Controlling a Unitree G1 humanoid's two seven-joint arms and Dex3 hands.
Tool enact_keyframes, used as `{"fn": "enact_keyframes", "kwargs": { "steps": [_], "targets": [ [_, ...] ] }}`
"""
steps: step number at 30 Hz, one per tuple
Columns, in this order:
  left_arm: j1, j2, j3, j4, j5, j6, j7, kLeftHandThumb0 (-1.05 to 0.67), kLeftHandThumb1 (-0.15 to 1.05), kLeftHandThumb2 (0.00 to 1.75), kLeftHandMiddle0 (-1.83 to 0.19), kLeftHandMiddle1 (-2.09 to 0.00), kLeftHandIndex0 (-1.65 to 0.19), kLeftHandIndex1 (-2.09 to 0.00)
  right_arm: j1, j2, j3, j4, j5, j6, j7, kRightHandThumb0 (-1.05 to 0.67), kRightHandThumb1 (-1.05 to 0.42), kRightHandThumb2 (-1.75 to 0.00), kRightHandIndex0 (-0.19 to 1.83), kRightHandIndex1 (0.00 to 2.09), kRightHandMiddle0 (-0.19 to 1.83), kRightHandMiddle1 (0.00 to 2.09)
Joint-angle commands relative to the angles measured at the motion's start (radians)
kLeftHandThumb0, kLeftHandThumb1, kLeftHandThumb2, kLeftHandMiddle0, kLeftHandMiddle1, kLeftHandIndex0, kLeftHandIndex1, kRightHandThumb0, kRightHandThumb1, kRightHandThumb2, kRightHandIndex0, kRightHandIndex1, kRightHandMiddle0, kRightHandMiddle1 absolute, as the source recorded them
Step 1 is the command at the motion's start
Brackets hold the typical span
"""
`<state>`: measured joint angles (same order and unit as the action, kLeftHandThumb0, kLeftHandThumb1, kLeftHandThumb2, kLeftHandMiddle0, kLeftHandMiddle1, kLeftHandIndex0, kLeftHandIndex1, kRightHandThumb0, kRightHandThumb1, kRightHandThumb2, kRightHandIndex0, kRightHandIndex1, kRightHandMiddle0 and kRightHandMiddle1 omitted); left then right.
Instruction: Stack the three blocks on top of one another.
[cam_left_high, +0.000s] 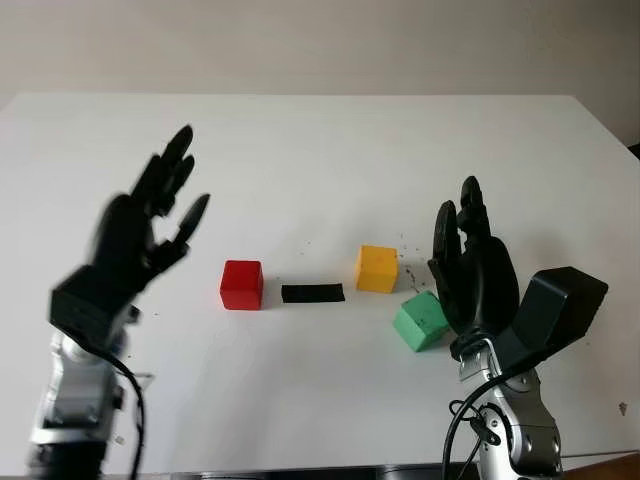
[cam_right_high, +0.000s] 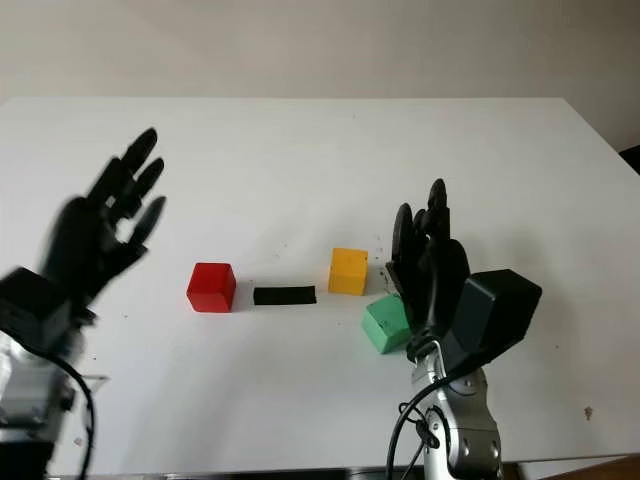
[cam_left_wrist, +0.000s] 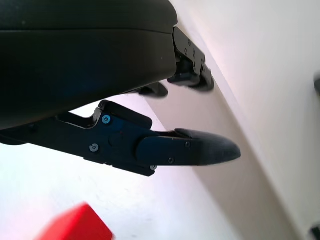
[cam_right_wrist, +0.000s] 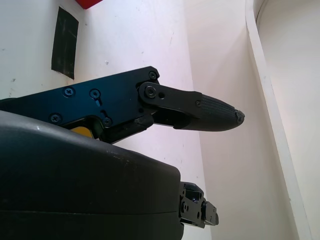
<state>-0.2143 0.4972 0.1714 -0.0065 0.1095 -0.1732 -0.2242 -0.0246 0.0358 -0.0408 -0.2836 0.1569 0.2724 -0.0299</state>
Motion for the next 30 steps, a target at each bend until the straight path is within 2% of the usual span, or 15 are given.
{"fn": "enact_keyframes", "kwargs": {
  "steps": [1,5,10,15,23,30],
  "targets": [
    [-0.012,0.076,-0.010,-0.045,0.048,0.036,-0.041,-0.75,1.04,0.09,-0.34,-0.11,-0.44,-0.22,0.003,0.003,0.001,-0.012,-0.007,-0.009,-0.003,-0.64,-1.05,-0.60,-0.17,0.05,-0.13,0.05],
    [-0.009,0.178,-0.041,-0.103,0.143,0.083,-0.122,-0.75,0.97,0.04,-0.22,-0.04,-0.42,-0.15,0.004,0.004,0.004,-0.011,-0.010,-0.007,-0.005,-0.64,-1.05,-0.59,-0.18,0.05,-0.13,0.05],
    [-0.021,0.236,-0.092,-0.120,0.205,0.110,-0.199,-0.77,0.88,0.03,-0.16,-0.04,-0.45,-0.11,0.003,0.009,0.004,-0.005,-0.007,-0.008,-0.007,-0.63,-1.05,-0.60,-0.18,0.05,-0.13,0.05],
    [-0.026,0.250,-0.134,-0.105,0.293,0.072,-0.181,-0.83,0.82,0.03,-0.18,-0.06,-0.47,-0.08,0.006,0.012,0.007,-0.010,-0.014,-0.005,-0.012,-0.63,-1.05,-0.60,-0.18,0.05,-0.13,0.05],
    [-0.008,0.221,-0.195,-0.093,0.406,0.039,-0.105,-0.89,0.82,0.05,-0.12,-0.04,-0.38,-0.03,0.010,0.014,0.008,-0.010,-0.022,-0.009,-0.013,-0.64,-1.05,-0.59,-0.17,0.06,-0.13,0.06],
    [0.004,0.218,-0.213,-0.077,0.420,0.009,-0.091,-0.89,0.83,0.06,-0.10,-0.04,-0.39,-0.05,0.013,0.016,0.008,-0.014,-0.021,-0.008,-0.011,-0.63,-1.05,-0.59,-0.17,0.05,-0.13,0.05]
  ]
}}
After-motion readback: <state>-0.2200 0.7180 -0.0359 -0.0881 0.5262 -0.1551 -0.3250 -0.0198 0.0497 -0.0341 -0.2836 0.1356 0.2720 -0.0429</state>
